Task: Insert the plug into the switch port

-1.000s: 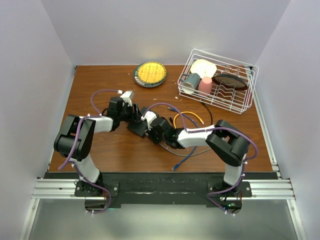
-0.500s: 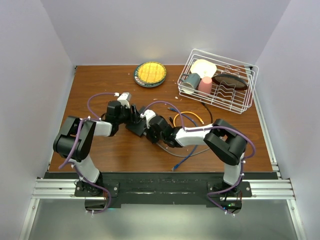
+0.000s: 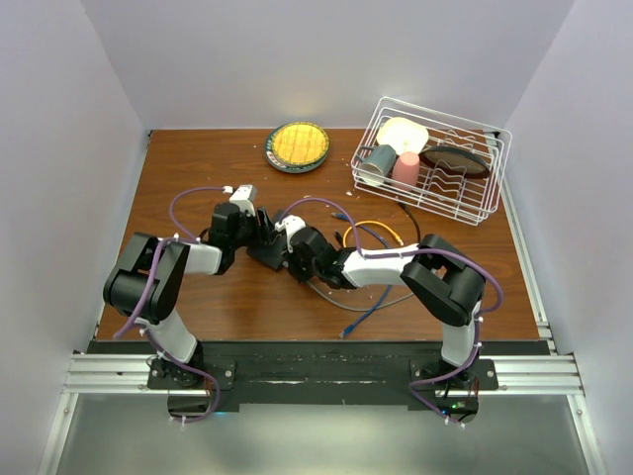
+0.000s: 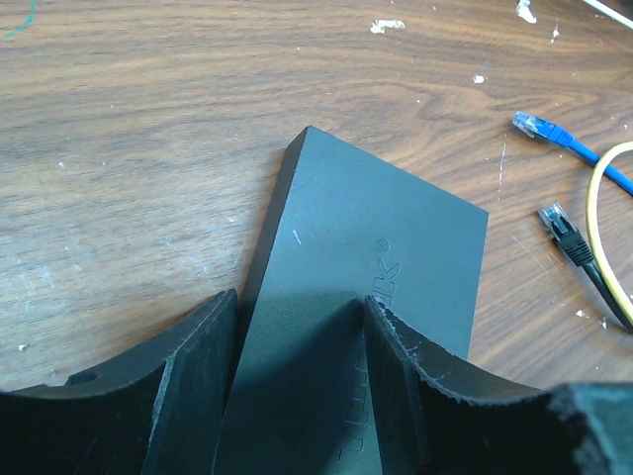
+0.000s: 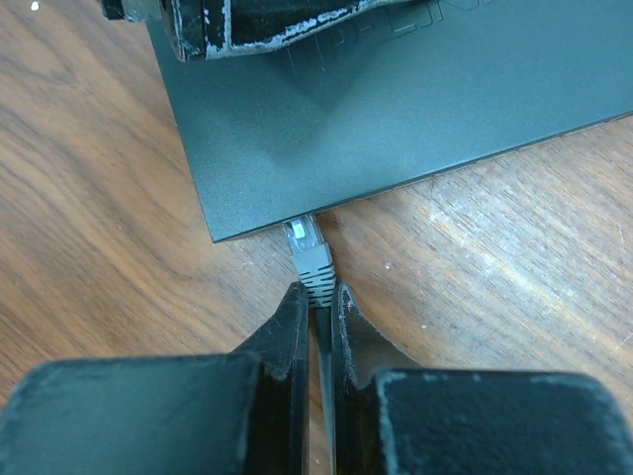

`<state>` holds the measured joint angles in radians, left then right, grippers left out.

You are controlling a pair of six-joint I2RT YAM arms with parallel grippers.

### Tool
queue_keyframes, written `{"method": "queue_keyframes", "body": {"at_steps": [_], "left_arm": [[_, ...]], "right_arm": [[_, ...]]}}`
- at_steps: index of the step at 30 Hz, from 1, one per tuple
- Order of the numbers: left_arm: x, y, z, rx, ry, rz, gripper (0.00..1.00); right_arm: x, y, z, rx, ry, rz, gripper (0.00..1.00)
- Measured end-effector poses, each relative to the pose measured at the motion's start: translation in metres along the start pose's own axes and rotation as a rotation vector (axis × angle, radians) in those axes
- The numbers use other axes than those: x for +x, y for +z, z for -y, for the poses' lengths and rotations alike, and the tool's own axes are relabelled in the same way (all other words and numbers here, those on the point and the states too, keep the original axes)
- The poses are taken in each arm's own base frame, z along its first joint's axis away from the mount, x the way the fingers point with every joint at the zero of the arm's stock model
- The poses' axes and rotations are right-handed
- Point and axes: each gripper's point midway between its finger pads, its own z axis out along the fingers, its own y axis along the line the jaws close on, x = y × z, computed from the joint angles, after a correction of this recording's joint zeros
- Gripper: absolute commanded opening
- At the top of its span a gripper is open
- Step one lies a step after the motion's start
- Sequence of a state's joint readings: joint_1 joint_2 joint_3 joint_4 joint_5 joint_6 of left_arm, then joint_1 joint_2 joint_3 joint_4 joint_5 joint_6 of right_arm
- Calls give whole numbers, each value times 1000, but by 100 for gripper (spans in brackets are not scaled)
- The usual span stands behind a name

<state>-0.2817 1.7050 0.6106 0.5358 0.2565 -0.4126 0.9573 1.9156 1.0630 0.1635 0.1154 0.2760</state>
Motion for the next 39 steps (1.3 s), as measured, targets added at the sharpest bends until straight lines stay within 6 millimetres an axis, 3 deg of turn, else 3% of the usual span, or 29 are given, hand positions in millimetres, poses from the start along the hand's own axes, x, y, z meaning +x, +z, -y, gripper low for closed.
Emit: {"method": "queue_keyframes", "body": {"at_steps": [4, 13, 19, 27, 28, 31, 33, 39], "left_arm": [[0, 0, -1, -8, -2, 3, 35], [-7, 3, -4, -42, -18, -2, 62], [-7, 3, -7, -66, -26, -36, 76], [-6, -6, -6, -101, -46, -93, 82], [-6, -7, -7, -108, -49, -101, 82], [-6, -9, -9, -129, -55, -117, 84], [-7, -11, -13, -153, -60, -126, 85], [-4, -25, -24, -229, -70, -154, 86]], "right_arm": [[1, 0, -1, -7, -11, -3, 0], [0, 2, -3, -44, -23, -12, 0], [-1, 5, -5, -65, -18, -5, 25], [-11, 14, -13, -109, 7, 52, 54], [-12, 14, -14, -110, 6, 54, 64], [-13, 12, -14, -99, 8, 58, 78], [-10, 6, -7, -64, 8, 49, 84], [2, -26, 18, 50, 0, -15, 86]]}}
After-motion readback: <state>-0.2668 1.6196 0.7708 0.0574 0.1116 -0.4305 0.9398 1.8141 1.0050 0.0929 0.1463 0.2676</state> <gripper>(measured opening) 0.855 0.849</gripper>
